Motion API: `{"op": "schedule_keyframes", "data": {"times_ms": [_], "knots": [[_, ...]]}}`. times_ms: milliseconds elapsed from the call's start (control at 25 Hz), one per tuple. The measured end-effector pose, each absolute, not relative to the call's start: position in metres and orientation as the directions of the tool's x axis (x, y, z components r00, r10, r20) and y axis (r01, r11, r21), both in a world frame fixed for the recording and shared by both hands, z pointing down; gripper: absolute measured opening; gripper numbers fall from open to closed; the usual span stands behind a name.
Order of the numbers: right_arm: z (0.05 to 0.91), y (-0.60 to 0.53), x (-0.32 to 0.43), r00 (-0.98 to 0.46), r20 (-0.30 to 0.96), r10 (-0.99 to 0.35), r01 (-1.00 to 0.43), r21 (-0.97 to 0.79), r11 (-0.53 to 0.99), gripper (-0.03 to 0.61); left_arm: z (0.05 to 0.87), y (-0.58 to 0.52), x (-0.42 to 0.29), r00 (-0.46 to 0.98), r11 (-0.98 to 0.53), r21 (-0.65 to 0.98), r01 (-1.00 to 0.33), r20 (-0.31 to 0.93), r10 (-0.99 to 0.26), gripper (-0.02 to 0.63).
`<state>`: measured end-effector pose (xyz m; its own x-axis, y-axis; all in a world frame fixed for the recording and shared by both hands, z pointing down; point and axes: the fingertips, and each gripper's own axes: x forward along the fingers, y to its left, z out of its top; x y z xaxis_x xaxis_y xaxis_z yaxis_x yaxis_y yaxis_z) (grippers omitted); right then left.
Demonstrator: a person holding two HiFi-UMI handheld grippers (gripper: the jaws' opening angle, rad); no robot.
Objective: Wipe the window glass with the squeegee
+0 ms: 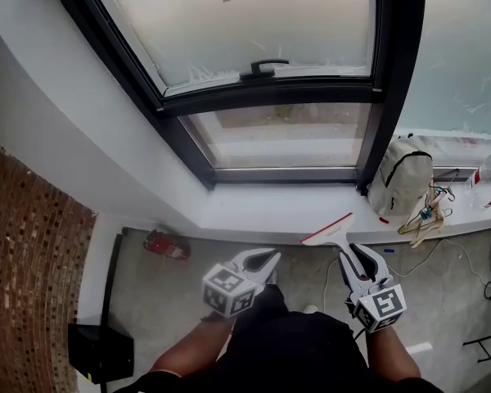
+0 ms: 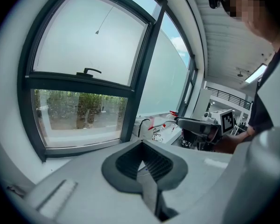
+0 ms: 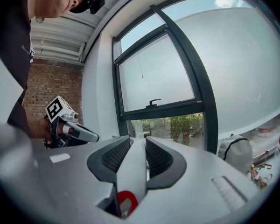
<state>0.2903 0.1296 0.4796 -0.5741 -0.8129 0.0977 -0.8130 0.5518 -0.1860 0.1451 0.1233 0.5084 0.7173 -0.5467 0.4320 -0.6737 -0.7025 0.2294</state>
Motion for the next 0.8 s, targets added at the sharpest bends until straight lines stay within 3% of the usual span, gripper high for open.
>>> {"op": "schedule_keyframes", "data": {"times_ms": [480, 800], "knots": [[0.478, 0.003, 0.271, -0.47, 0.156, -0.869, -0.882, -0.133, 0.453, 0.129, 0.496, -0.03, 0.115, 0.78, -0.759, 0.228, -0.609, 0.346, -0.522, 0.001], [0.406, -0.134, 0.243, -0.341, 0.043, -0.939, -0.94, -0.029, 0.34, 0.129, 0.46, -0.166, 0.065, 0.803, -0.802, 0.16, -0.576, 0.296, -0.518, 0.001]]}}
